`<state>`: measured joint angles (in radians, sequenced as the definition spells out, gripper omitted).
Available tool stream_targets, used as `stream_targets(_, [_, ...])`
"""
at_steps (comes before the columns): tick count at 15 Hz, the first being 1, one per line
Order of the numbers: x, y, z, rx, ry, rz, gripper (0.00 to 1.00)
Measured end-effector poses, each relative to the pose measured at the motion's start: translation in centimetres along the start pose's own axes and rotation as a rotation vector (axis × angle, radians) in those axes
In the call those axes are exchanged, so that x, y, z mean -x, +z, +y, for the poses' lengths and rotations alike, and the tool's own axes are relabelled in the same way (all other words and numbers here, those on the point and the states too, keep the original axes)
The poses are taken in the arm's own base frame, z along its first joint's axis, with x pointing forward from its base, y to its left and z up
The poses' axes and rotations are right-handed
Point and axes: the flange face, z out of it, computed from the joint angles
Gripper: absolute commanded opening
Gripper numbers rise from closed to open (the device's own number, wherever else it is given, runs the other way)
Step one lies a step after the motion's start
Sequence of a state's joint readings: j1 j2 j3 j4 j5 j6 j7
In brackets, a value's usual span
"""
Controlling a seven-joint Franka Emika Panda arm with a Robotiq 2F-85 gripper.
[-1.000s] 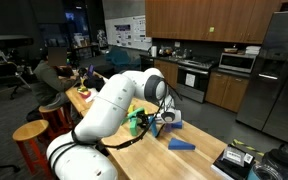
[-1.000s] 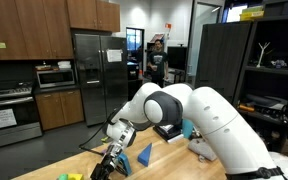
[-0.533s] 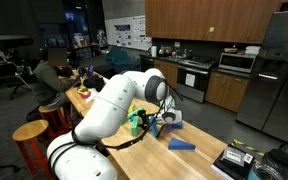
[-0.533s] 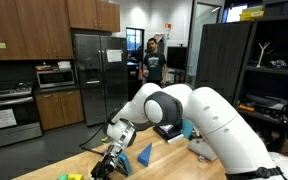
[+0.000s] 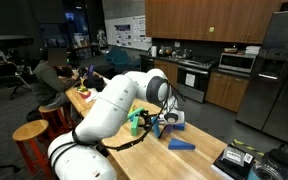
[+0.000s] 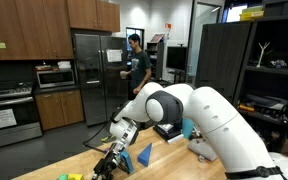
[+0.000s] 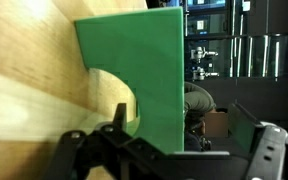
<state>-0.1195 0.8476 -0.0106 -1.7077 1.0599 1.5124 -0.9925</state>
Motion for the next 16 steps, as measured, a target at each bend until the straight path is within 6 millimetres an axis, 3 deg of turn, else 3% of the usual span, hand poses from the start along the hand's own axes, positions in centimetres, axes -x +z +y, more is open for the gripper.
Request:
stream_targets(10, [0.7, -0.8, -0.7, -0.024, -0.079, 0.005, 1.00])
stream_targets(16, [2.8, 1.0, -5.3, -0.029, -0.255, -0.022, 1.00])
